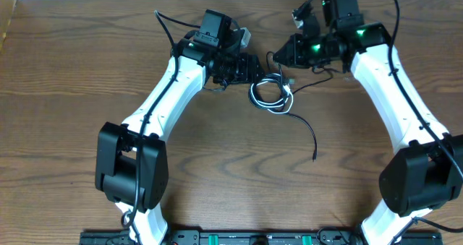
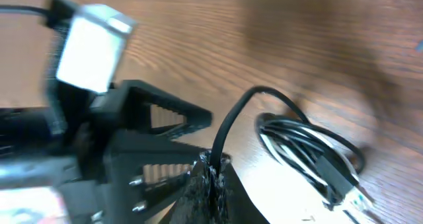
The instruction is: Untangle cables
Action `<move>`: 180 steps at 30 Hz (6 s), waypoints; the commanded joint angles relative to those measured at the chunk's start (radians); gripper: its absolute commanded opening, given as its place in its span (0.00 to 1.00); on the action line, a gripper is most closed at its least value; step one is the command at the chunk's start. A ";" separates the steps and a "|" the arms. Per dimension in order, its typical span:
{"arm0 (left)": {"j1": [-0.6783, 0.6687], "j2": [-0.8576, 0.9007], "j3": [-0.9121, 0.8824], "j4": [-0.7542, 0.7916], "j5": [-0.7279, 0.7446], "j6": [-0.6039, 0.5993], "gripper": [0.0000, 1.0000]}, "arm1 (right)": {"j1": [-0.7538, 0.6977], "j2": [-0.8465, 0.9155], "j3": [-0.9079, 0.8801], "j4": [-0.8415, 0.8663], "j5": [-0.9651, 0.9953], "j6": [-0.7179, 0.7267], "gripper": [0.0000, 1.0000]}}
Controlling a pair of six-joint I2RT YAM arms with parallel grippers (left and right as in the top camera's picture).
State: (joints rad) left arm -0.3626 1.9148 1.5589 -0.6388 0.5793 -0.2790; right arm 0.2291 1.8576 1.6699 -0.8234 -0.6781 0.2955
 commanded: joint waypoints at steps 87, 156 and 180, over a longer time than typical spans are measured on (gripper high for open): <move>-0.061 0.029 -0.005 -0.288 -0.180 0.360 0.67 | -0.188 -0.208 -0.029 -0.315 0.311 -0.114 0.66; -0.202 0.145 -0.070 -0.050 -0.193 0.272 0.07 | -0.162 -0.200 -0.031 -0.315 0.313 -0.136 0.75; -0.060 -0.432 -0.013 0.072 -0.123 -0.088 0.07 | -0.106 -0.200 -0.031 -0.188 0.097 -0.182 0.70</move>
State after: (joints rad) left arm -0.4690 1.4979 1.5375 -0.5785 0.4652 -0.2382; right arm 0.1192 1.6459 1.6417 -1.0245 -0.4603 0.1581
